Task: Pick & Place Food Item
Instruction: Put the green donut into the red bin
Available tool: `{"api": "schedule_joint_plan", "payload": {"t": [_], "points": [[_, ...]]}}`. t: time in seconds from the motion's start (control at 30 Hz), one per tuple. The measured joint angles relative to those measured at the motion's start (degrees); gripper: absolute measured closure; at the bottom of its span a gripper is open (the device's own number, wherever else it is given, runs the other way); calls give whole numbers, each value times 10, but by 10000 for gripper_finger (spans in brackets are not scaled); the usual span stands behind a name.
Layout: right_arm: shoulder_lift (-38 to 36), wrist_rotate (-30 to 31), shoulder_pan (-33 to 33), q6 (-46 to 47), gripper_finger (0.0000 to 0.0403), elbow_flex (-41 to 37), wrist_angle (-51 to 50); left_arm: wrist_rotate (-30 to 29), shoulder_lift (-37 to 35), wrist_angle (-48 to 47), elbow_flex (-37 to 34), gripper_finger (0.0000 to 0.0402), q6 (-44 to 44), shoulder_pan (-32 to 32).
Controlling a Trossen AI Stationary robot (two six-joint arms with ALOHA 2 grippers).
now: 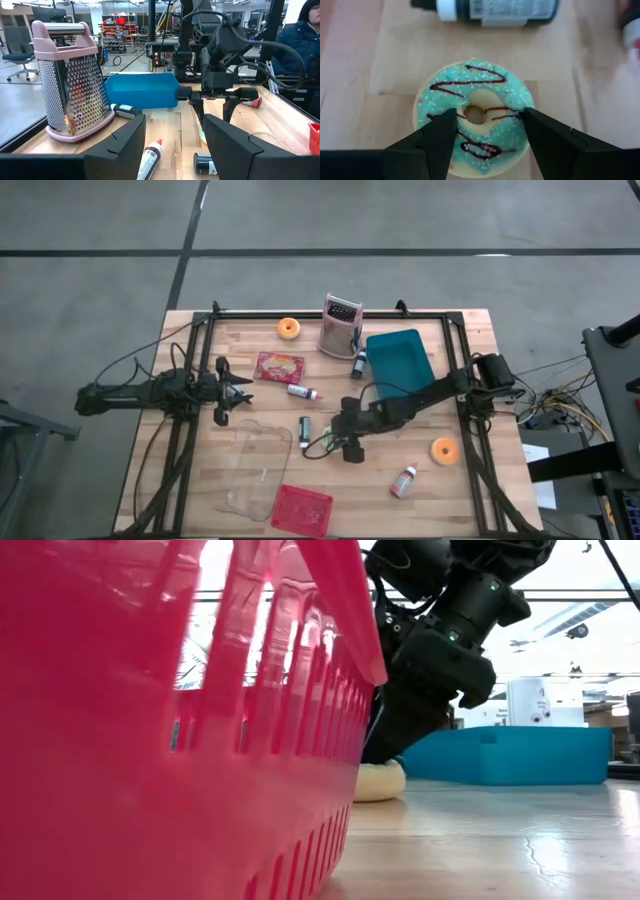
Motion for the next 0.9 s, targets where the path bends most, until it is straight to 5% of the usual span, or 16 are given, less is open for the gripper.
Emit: {"api": "schedule_joint_plan", "payload": {"t": [0.3,0.63,0.9], "points": [[4,21,0,16,235,-2,-2,0,0,0,0,199,0,0],[4,19,1,8,379,-2,-13,0,0,0,0,199,0,0],[4,19,5,0,391,-2,-13,0,0,0,0,199,2,0]]}}
